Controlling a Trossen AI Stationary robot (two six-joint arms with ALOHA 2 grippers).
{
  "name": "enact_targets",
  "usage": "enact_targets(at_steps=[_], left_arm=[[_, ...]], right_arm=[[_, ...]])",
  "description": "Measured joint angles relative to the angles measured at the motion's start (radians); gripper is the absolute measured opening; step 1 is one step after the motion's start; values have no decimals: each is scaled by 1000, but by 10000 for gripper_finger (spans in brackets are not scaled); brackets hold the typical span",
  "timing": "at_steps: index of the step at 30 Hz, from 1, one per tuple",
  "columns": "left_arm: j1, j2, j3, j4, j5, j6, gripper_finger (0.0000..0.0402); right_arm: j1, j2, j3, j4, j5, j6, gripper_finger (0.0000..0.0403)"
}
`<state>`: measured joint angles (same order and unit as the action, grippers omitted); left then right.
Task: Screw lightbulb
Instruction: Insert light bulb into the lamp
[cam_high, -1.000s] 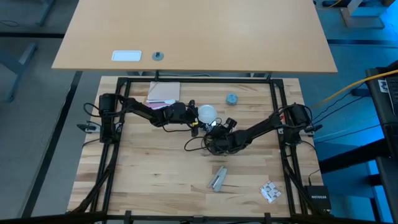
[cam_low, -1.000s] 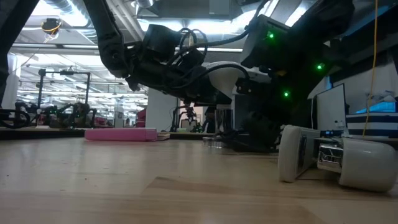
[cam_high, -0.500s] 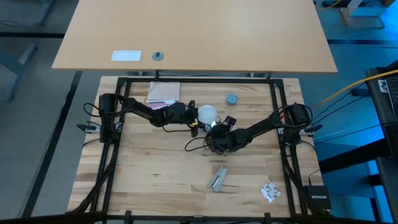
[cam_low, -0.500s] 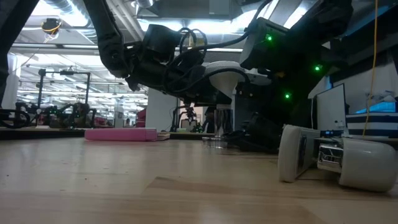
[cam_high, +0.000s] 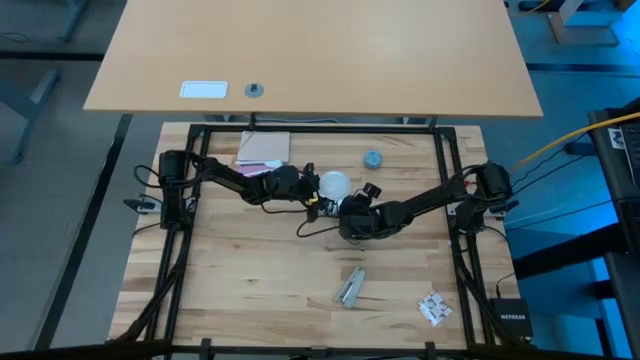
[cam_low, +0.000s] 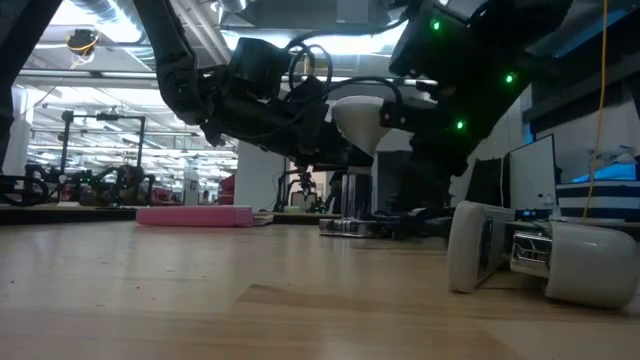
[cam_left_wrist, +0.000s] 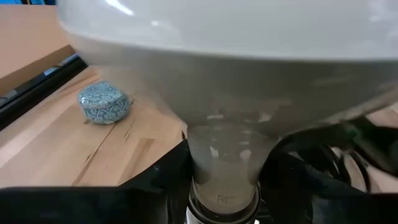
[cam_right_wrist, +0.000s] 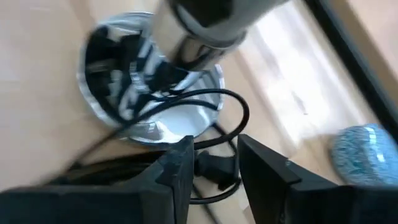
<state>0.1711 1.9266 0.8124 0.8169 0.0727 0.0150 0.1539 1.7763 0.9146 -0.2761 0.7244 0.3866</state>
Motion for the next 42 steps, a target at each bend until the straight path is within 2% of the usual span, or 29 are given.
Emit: enact_targets(at_steps=[7,10,13,16,21,30,36,42], left_arm=[[0,0,0,1,-1,-4,155],[0,0,0,1,-2,-12,155],[0,0,0,1,-4,-13,155],[0,1,0,2,-5,-15,155],[0,1,0,2,-6,-15,155],[0,1,0,2,-8,-15,155],[0,1,0,1,-11,-13,155],[0,1,0,1,-11,1,155]], right_arm=[[1,-42,1,25,-197,1,124],[1,-42,1,86,-283,0,124],[3,-42,2,164,-324,-31,124],[3,-42,2,216,-319,-92,124],[2,-28,4,229,-244,-132,124],[2,101,3,344,-230,-152,124],[3,133,8,339,-185,-171,124],[4,131,7,330,-198,-190,124]])
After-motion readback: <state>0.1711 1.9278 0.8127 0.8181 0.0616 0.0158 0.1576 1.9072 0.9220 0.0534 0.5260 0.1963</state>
